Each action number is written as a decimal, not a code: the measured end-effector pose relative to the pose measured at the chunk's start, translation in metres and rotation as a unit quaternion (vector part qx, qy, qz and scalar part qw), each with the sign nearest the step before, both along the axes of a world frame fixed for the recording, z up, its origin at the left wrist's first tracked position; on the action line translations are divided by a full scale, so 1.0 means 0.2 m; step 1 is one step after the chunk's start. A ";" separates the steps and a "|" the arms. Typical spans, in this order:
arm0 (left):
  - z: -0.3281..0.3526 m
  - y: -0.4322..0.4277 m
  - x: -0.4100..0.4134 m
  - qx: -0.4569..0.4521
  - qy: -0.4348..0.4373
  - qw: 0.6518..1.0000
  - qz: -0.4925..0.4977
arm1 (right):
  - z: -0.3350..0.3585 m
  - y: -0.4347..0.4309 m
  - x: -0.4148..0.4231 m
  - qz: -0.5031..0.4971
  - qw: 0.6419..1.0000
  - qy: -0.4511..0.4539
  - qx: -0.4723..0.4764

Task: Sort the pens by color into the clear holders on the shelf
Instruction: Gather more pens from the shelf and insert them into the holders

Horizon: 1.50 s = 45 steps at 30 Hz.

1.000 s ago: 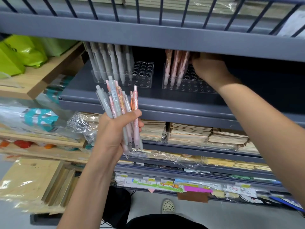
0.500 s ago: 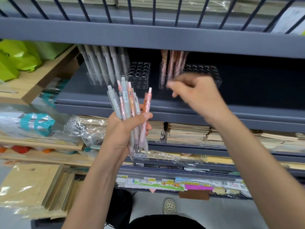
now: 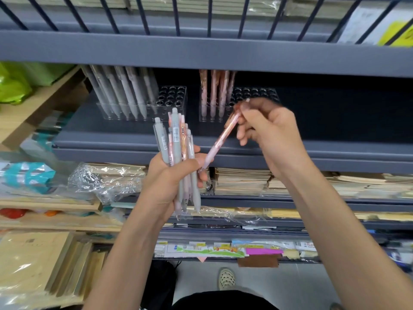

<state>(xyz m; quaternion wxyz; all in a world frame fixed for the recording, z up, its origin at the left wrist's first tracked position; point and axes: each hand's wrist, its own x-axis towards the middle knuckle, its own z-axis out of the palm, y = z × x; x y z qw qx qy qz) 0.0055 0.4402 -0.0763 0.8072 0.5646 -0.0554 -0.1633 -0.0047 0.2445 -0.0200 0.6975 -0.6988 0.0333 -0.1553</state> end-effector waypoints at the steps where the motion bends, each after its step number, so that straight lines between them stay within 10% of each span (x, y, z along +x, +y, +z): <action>1: 0.00 -0.01 0.00 0.000 -0.003 1.000 0.002 | 0.00 0.00 0.00 0.008 1.000 0.000 0.015; 10: 0.00 -0.04 0.01 0.001 -0.036 0.999 0.037 | 0.01 -0.05 0.01 0.041 0.999 0.005 0.012; 17: 0.00 -0.01 0.03 -0.002 -0.047 0.998 0.053 | 0.09 -0.21 0.14 -0.155 0.981 -0.099 0.064; 26: 0.00 0.03 0.01 -0.034 -0.041 0.997 0.056 | 0.06 -0.19 0.33 -0.230 0.939 -0.035 -0.253; 32: -0.01 0.05 0.01 -0.050 -0.016 0.995 0.084 | 0.11 -0.16 0.35 -0.240 0.944 -0.093 -0.207; 45: -0.03 0.09 0.03 -0.047 -0.002 0.995 0.089 | 0.13 -0.09 0.42 -0.131 0.851 0.030 -0.508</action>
